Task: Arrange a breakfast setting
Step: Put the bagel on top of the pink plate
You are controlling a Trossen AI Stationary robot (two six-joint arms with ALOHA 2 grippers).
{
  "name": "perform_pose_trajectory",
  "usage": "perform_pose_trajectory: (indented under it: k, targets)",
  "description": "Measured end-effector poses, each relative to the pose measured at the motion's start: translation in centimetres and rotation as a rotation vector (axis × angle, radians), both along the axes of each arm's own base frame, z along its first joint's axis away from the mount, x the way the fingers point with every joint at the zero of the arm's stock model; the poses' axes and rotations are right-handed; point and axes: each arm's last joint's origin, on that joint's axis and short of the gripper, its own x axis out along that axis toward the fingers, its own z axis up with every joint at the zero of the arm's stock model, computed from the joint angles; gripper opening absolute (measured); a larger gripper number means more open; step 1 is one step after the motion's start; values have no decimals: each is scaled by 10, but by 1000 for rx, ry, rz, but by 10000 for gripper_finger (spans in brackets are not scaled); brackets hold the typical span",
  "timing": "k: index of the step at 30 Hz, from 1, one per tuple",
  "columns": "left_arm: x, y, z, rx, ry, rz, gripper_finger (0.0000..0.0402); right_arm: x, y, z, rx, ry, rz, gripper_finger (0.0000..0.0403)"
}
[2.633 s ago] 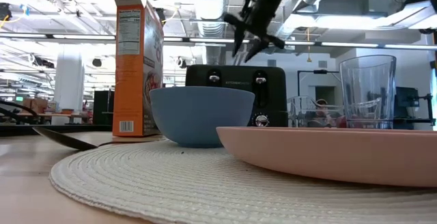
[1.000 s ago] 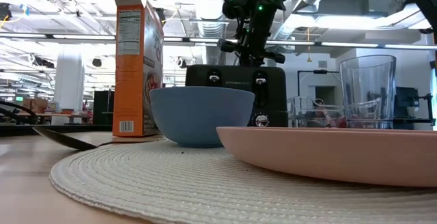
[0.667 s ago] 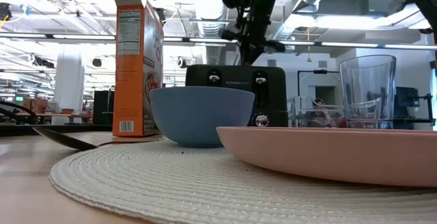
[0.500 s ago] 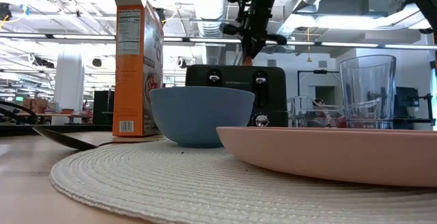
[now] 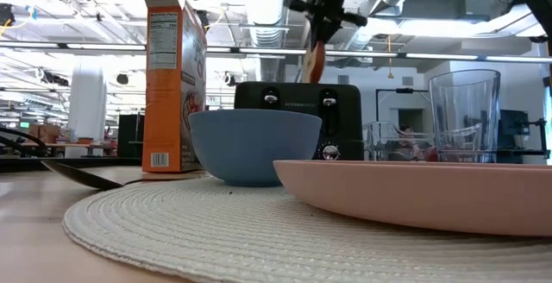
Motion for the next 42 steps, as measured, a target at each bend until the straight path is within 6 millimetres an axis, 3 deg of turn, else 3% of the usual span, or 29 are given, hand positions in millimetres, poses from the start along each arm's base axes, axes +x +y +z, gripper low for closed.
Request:
perform_pose_trajectory:
  k: [7, 20, 35, 42]
  targets:
    - [0, 0, 0, -3, 2, -18, 100, -10, 32, 29, 64, 36, 147, 28]
    - [0, -2, 0, -9, 6, -75, 100, -45, 124, 74, 248, -98, 421, 28]
    - [-1, -6, -3, -30, 43, -199, 100, -54, 249, 64, 354, -125, 382, 28]
    - [-1, -7, -4, -38, 56, -258, 100, -63, 299, 39, 400, -107, 303, 28]
